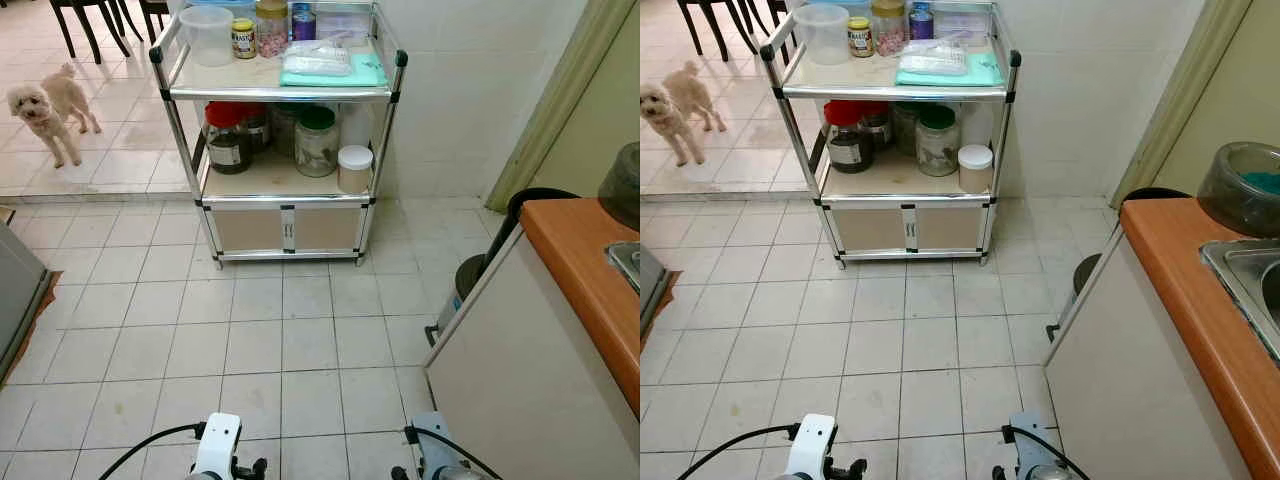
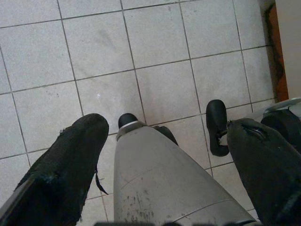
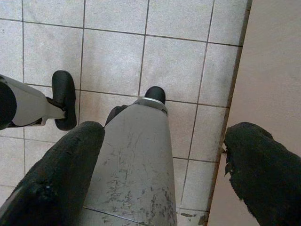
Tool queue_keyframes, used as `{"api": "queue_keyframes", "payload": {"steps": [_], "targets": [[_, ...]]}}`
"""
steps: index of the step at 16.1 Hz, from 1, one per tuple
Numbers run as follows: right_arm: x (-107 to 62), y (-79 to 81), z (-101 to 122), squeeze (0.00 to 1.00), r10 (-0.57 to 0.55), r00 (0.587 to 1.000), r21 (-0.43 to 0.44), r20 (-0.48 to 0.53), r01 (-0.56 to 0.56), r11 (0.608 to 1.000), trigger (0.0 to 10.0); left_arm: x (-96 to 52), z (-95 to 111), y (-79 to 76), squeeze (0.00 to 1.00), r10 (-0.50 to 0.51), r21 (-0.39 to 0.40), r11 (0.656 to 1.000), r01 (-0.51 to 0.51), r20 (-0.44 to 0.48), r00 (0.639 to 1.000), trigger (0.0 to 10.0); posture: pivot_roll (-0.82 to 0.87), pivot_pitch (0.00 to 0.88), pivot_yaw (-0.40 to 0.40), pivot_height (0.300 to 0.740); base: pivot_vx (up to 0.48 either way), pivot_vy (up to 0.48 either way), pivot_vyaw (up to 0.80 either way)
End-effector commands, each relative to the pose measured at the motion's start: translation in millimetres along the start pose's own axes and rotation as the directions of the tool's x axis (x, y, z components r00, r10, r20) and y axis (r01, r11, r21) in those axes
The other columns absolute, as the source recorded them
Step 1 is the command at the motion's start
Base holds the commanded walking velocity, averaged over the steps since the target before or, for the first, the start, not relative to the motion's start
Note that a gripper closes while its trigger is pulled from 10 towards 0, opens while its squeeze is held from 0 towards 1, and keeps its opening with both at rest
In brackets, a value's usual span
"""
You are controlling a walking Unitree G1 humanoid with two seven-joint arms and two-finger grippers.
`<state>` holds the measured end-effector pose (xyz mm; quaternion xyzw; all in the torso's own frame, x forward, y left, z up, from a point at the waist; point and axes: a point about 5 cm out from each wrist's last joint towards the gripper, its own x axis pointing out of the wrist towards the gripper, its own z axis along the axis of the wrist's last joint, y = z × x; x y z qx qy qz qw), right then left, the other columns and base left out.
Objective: Kitchen organization
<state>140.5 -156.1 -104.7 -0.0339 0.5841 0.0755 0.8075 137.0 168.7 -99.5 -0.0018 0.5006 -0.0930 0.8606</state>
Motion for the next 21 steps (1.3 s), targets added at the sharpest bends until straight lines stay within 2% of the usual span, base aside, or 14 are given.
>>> {"api": "queue_keyframes", "payload": {"steps": [1,17,19,21], "targets": [[-4.1,-8.9,53.2,0.0,-0.095,0.981,0.005,0.166,0.096,0.995,10.0,11.3,30.1,-2.7,0.0,0.134,0.087,0.988,-0.126,-0.093,0.987,10.0,-0.07,0.0,-0.025,0.74,0.0,0.0,0.0],[-4.1,-8.9,53.2,0.0,-0.095,0.981,0.005,0.166,0.096,0.995,10.0,11.3,30.1,-2.7,0.0,0.134,0.087,0.988,-0.126,-0.093,0.987,10.0,-0.07,0.0,-0.025,0.74,0.0,0.0,0.0],[-4.3,-9.7,51.6,0.0,-0.083,0.979,-0.009,0.188,0.086,0.996,10.0,12.6,38.6,-3.2,0.0,0.181,0.113,0.978,-0.174,-0.052,0.982,10.0,-0.07,0.0,-0.037,0.74,0.0,0.0,0.0],[-4.5,-9.6,53.5,0.0,-0.078,0.977,-0.008,0.196,0.081,0.997,10.0,12.7,40.0,-2.8,0.0,0.182,0.109,0.978,-0.176,-0.046,0.982,10.0,-0.07,0.0,-0.038,0.74,0.0,0.0,0.0]]}}
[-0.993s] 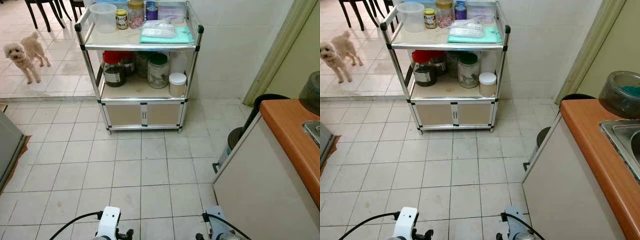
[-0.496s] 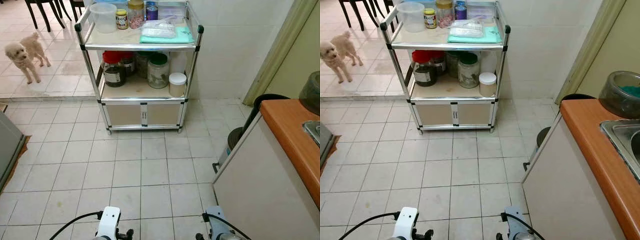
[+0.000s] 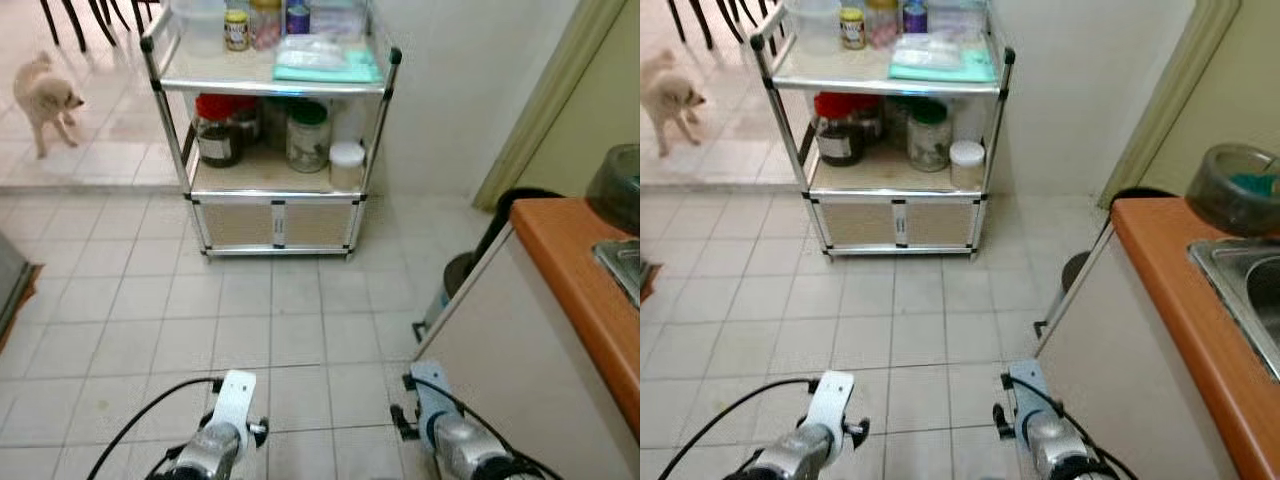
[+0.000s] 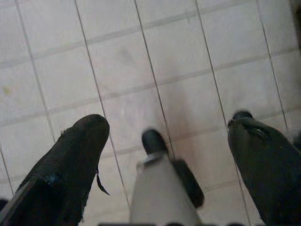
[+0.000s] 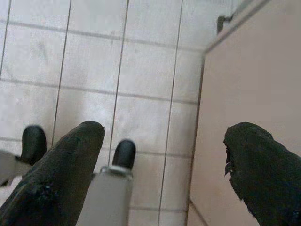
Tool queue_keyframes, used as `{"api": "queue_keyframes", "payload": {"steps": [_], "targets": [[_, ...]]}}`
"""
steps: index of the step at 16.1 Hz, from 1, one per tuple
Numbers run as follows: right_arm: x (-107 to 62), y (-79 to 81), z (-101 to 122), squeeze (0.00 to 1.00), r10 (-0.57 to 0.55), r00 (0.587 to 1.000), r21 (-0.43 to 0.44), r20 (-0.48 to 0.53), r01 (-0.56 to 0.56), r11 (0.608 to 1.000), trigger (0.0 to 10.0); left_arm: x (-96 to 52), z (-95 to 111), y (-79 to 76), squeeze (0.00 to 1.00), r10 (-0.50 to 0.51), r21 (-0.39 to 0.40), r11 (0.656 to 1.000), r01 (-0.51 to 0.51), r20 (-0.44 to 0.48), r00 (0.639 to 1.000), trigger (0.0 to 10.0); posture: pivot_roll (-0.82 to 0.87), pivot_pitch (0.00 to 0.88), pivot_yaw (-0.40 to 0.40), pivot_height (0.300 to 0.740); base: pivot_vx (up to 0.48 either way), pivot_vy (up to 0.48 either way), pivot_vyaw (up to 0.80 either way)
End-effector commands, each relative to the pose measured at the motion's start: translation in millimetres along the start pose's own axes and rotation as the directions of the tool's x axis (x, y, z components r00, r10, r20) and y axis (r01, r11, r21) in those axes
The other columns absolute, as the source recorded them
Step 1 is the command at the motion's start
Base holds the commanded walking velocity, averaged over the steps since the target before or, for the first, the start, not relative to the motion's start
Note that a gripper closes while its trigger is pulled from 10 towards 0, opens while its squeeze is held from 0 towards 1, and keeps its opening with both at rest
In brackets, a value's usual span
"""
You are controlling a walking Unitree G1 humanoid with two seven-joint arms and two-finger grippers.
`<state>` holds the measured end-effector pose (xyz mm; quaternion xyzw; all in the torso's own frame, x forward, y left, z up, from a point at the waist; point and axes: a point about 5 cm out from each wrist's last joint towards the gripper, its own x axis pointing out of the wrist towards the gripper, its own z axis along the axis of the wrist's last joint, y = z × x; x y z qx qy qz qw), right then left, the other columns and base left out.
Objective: Kitchen organization
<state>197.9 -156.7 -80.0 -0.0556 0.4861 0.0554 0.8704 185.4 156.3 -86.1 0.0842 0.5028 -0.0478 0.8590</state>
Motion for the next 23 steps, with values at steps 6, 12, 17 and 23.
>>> {"api": "queue_keyframes", "payload": {"steps": [6,12,17,23], "targets": [[-2.7,-1.1,58,0.81,0.083,0.959,0.034,0.272,-0.096,0.995,10.0,-2.3,45,20.5,0.0,0.072,-0.057,0.996,-0.061,0.222,0.972,10.0,-0.07,0.0,-0.07,0.74,0.0,0.0,0.0],[-54.3,-22.8,161,1.0,0.072,0.671,-0.021,0.738,-0.083,0.996,10.0,-63.3,145,34.5,0.0,0.117,-0.091,0.993,-0.074,0.744,0.658,10.0,-0.18,0.0,-0.004,0.74,0.0,0.0,0.0],[-123.0,-38.9,179,1.0,-0.023,0.491,0.024,0.871,0.006,1.0,10.0,-115.6,160,22.0,0.0,0.073,-0.064,0.997,-0.036,0.845,0.53,10.0,-0.22,0.0,0.028,0.74,0.0,0.0,-0.48],[-142.2,-11.9,177,1.0,-0.055,0.52,0.092,0.852,-0.046,0.995,10.0,-158.9,150,40.0,0.0,0.166,-0.125,0.986,-0.115,0.843,0.512,10.0,-0.13,0.0,-0.019,0.74,0.0,0.0,-0.8]]}}
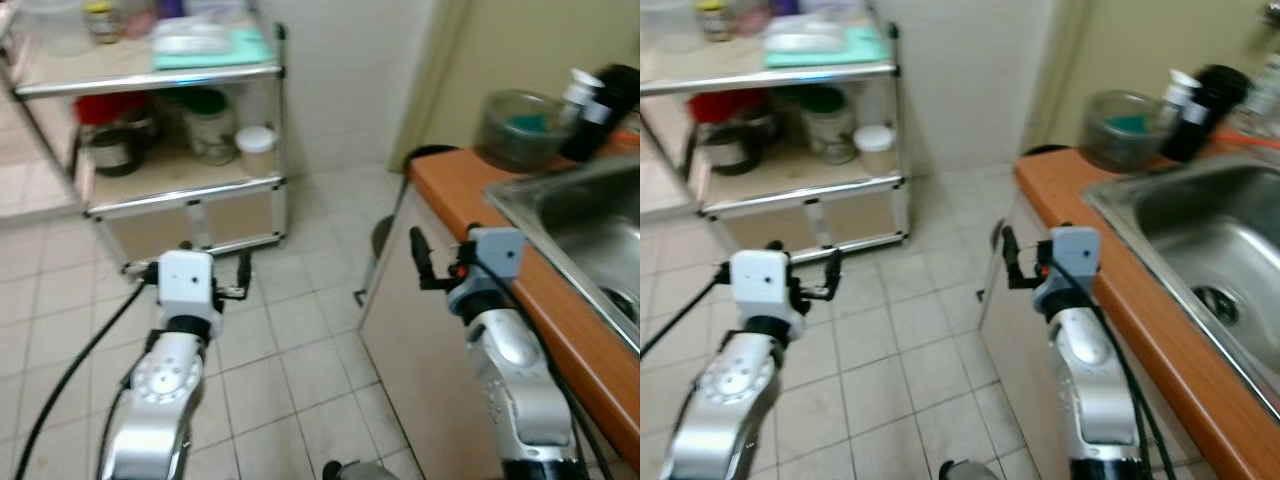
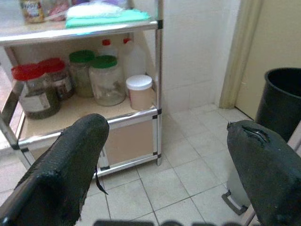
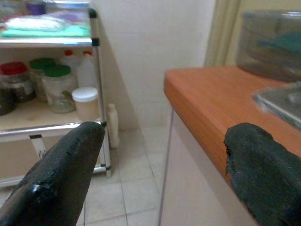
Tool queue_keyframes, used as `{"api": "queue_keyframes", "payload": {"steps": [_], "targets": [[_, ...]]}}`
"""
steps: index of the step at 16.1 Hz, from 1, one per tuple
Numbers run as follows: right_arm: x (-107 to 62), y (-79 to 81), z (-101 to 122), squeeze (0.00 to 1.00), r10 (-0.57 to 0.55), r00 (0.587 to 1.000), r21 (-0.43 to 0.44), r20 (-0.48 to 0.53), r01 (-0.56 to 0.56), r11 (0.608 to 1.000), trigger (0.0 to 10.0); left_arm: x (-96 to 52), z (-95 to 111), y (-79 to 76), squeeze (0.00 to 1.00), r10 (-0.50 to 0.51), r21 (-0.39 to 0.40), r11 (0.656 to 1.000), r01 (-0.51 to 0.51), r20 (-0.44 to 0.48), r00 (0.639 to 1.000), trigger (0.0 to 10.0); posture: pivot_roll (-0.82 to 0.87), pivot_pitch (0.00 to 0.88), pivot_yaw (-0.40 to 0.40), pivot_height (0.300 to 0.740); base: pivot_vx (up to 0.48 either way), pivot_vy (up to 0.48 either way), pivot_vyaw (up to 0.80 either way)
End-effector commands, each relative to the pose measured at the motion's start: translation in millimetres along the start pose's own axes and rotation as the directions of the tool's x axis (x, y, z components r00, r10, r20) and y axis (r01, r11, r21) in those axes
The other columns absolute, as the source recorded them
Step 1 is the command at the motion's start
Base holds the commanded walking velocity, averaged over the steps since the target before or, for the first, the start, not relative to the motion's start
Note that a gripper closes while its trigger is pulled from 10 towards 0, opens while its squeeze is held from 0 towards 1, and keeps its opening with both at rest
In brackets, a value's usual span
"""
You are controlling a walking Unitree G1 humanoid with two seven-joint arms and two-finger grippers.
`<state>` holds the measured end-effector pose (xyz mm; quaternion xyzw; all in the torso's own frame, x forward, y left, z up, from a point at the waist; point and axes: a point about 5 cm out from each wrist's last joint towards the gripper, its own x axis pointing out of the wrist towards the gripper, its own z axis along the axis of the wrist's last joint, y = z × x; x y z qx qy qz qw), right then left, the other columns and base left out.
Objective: Kitchen organization
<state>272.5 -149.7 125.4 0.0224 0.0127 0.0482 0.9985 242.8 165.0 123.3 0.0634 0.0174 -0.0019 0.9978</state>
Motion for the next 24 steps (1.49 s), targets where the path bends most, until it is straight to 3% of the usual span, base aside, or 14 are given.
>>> {"api": "queue_keyframes", "payload": {"steps": [1,3,6,8,10,16,17,18,20,22,24], "targets": [[2.6,4.1,11,1.0,-0.002,1.0,-0.001,0.026,0.002,1.0,10.0,-1.9,7,4.8,0.0,0.006,0.03,1.0,-0.006,0.012,1.0,10.0,-0.13,0.0,-0.015,0.74,0.0,0.0,-0.8],[-3.3,4.1,19,1.0,-0.021,0.999,0.028,0.025,0.021,0.999,10.0,-8.1,16,4.6,0.0,-0.008,0.009,1.0,0.007,0.023,1.0,10.0,-0.12,0.0,-0.028,0.74,0.0,0.24,-0.8],[-9.4,8.7,11,1.0,-0.019,1.0,0.033,-0.021,0.02,0.999,10.0,-10.3,17,0.3,0.0,-0.046,0.028,0.999,0.047,-0.008,0.999,10.0,-0.1,0.0,-0.036,0.74,0.0,0.48,-0.8],[-11.6,19.9,7,1.0,0.004,0.999,0.038,-0.049,-0.002,0.999,10.0,-8.7,17,6.7,0.0,0.017,-0.009,1.0,-0.017,-0.041,0.999,10.0,-0.1,0.0,-0.038,0.74,0.0,0.0,-0.8],[-11.3,25.8,7,1.0,0.01,0.998,0.034,-0.058,-0.009,0.999,10.0,-9.1,14,11.5,0.0,0.021,0.012,1.0,-0.021,-0.068,0.997,10.0,-0.1,0.0,-0.029,0.74,0.0,0.0,-0.8],[-15.1,22.3,6,1.0,-0.032,0.997,0.013,-0.071,0.033,0.999,10.0,-6.2,12,13.8,0.0,-0.025,-0.028,0.999,0.022,-0.116,0.993,10.0,-0.09,0.0,-0.016,0.74,0.0,0.0,-0.8],[-15.8,22.4,2,1.0,-0.049,0.996,-0.018,-0.079,0.048,0.999,10.0,-3.8,10,16.9,0.0,-0.007,0.022,1.0,0.009,-0.119,0.993,10.0,-0.08,0.0,-0.01,0.74,0.0,0.0,-0.8],[-15.8,22.4,2,1.0,-0.049,0.996,-0.018,-0.079,0.048,0.999,10.0,-3.8,10,16.9,0.0,-0.007,0.022,1.0,0.009,-0.119,0.993,10.0,-0.08,0.0,-0.01,0.74,0.0,0.0,-0.8],[-14.3,24.5,7,1.0,-0.046,0.997,-0.014,-0.068,0.045,0.999,10.0,-4.6,11,19.7,0.0,0.019,0.144,0.99,-0.007,-0.086,0.996,10.0,-0.08,0.0,-0.006,0.74,0.0,0.0,-0.8],[-14.3,25.1,11,1.0,-0.051,0.997,-0.007,-0.056,0.051,0.999,10.0,-6.6,12,17.1,0.0,-0.001,0.161,0.987,0.018,-0.101,0.995,10.0,-0.07,0.0,-0.005,0.74,0.0,0.0,-0.79],[-14.3,26.1,12,1.0,-0.06,0.997,-0.006,-0.05,0.06,0.998,10.0,-6.1,15,15.5,0.0,-0.014,0.115,0.993,0.027,-0.11,0.994,10.0,-0.07,0.0,-0.006,0.74,0.0,0.0,-0.79]]}}
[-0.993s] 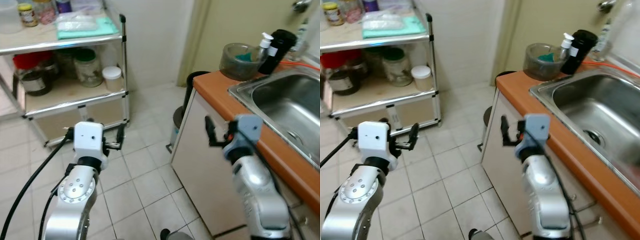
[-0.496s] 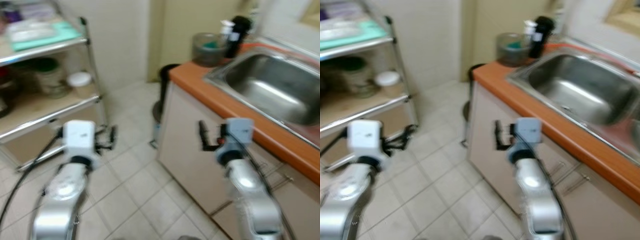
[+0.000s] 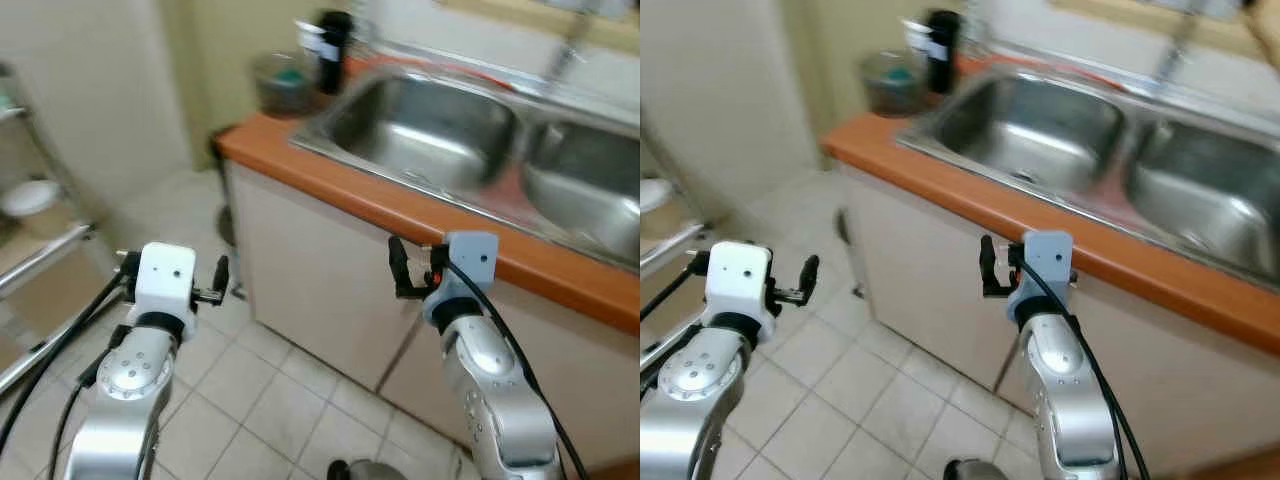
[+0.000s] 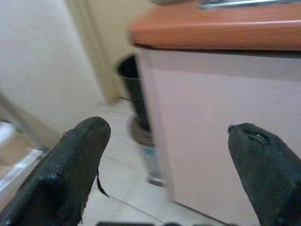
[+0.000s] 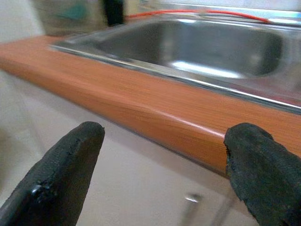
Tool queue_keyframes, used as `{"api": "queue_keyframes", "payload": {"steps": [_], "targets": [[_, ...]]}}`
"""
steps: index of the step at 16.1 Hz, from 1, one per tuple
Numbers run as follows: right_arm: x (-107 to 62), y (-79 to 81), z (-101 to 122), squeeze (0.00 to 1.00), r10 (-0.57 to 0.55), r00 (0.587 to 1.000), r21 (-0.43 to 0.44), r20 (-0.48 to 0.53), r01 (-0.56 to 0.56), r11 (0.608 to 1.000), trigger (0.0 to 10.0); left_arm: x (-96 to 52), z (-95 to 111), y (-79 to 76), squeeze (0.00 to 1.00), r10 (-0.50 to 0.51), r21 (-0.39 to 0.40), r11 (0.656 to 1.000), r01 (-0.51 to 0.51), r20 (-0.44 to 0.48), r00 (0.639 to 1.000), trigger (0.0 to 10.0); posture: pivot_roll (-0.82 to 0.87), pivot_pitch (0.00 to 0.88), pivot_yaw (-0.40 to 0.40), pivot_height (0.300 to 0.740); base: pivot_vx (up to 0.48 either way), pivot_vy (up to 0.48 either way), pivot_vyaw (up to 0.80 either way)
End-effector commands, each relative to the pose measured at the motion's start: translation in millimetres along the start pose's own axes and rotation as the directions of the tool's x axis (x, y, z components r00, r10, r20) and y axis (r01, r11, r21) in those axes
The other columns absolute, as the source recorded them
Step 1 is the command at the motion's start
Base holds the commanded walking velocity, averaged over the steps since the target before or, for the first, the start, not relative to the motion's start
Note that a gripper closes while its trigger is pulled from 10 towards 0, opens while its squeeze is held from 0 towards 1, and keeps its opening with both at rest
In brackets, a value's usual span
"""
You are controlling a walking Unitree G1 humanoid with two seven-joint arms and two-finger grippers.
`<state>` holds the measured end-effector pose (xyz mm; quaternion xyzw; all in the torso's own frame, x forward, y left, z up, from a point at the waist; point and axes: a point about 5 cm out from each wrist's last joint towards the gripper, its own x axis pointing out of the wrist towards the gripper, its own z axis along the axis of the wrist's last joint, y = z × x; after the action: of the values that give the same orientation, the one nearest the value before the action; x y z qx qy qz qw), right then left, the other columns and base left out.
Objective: Kitchen organization
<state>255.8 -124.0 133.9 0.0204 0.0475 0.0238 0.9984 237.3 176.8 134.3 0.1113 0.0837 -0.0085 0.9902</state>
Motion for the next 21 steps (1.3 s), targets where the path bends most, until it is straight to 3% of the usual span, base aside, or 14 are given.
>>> {"api": "queue_keyframes", "payload": {"steps": [1,6,9,10,11,12,13,14,15,18,21], "targets": [[-2.0,-0.2,6,1.0,-0.022,0.999,-0.001,0.025,0.022,1.0,10.0,-1.7,9,1.9,0.0,-0.004,-0.014,1.0,0.004,0.025,1.0,10.0,-0.07,0.0,-0.012,0.74,0.0,0.0,-0.79],[-3.5,-5.1,8,1.0,-0.078,0.996,-0.042,0.048,0.08,0.996,10.0,-4.2,4,-4.9,0.0,0.015,-0.134,0.991,-0.014,0.004,1.0,10.0,-0.06,0.0,-0.009,0.74,0.0,0.0,-0.79],[-4.3,-4.3,8,1.0,-0.061,0.997,-0.082,0.046,0.065,0.995,10.0,-6.3,3,-7.8,0.0,0.027,-0.074,0.997,-0.024,0.034,0.999,10.0,-0.06,0.0,-0.027,0.74,0.0,0.0,-0.79],[-3.5,-3.1,8,1.0,-0.052,0.998,-0.104,0.043,0.057,0.993,10.0,-6.8,3,-7.2,0.0,0.036,-0.078,0.996,-0.033,0.038,0.999,10.0,-0.06,0.0,-0.036,0.74,0.0,0.0,-0.79],[-2.8,-2.2,7,1.0,-0.048,0.998,-0.104,0.028,0.051,0.993,10.0,-7.2,2,-7.9,0.0,0.03,-0.133,0.991,-0.025,0.036,0.999,10.0,-0.05,0.0,-0.044,0.74,0.0,0.0,-0.78],[-0.7,-2.2,7,1.0,-0.044,0.999,-0.086,0.021,0.046,0.995,10.0,-6.9,2,-5.6,0.0,0.06,-0.15,0.987,-0.052,0.051,0.997,10.0,-0.04,0.0,-0.052,0.74,0.0,0.0,-0.78],[1.5,-2.5,9,1.0,-0.042,0.999,-0.102,0.026,0.045,0.994,10.0,-6.5,0,0.0,0.0,0.147,-0.105,0.985,-0.14,0.064,0.987,10.0,-0.04,0.0,-0.056,0.74,0.0,0.0,-0.78],[4.3,-3.1,8,1.0,-0.049,0.999,-0.067,0.016,0.05,0.996,10.0,-7.6,-5,0.2,0.0,0.089,-0.166,0.982,-0.087,0.004,0.996,10.0,-0.03,0.0,-0.055,0.74,0.0,0.0,-0.78],[5.2,-5.2,8,1.0,-0.065,0.998,-0.071,0.015,0.066,0.995,10.0,-7.9,-4,-1.1,0.0,0.053,-0.184,0.982,-0.051,0.007,0.999,10.0,-0.03,0.0,-0.056,0.74,0.0,0.0,-0.77],[10.7,-1.6,7,1.0,0.007,1.0,-0.146,-0.02,-0.01,0.989,10.0,-2.2,1,-4.2,0.0,0.048,-0.08,0.996,-0.043,0.056,0.997,10.0,-0.04,0.0,-0.058,0.74,0.0,0.0,-0.75],[5.7,-4.6,9,1.0,0.008,1.0,-0.101,-0.02,-0.011,0.995,10.0,1.9,13,-6.5,0.0,0.015,-0.127,0.992,0.001,0.12,0.993,10.0,-0.03,0.0,-0.061,0.74,0.104,0.0,-0.73]]}}
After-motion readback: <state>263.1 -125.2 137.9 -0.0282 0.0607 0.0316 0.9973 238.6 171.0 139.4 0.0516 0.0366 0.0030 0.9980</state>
